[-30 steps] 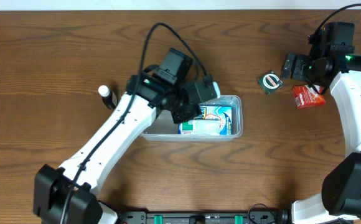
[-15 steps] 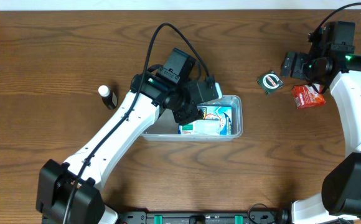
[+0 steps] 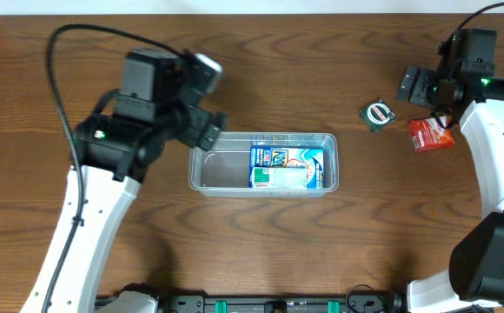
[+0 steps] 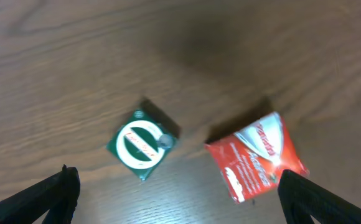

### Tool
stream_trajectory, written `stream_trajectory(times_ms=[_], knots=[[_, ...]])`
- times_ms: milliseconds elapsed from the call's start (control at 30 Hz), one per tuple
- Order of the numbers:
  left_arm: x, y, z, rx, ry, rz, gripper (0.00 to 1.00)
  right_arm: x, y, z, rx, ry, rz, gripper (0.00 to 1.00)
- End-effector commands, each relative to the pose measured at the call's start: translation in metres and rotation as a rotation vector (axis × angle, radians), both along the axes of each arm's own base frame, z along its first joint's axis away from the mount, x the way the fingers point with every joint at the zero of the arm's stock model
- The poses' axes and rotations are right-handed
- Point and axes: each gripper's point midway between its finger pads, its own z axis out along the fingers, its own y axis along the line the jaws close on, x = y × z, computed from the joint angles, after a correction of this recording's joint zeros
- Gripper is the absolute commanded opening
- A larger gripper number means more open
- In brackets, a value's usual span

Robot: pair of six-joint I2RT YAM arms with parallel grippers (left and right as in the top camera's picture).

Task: Pack container
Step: 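Release the box and raise the left gripper back toward the bottle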

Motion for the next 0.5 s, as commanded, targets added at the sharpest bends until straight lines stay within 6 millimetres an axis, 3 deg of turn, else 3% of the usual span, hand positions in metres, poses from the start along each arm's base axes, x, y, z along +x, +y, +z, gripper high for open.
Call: stream_trajectory(times_ms=[0, 200, 467], knots=[[0.009, 0.035, -0.02, -0.045, 0.084, 0.198, 0.98, -0.011, -0.022, -0.014, -0.017, 0.03, -0.213, 0.99], [0.02, 0.079, -0.049, -0.041, 0.165, 0.333, 0.98, -0.037, -0.049, -0.046, 0.035, 0.054, -0.496, 0.99], [0.031, 0.089, -0.088, -0.022, 0.272, 0.362, 0.98, -0.056, -0.068, -0.089, 0.087, 0.035, -0.651, 0.99]])
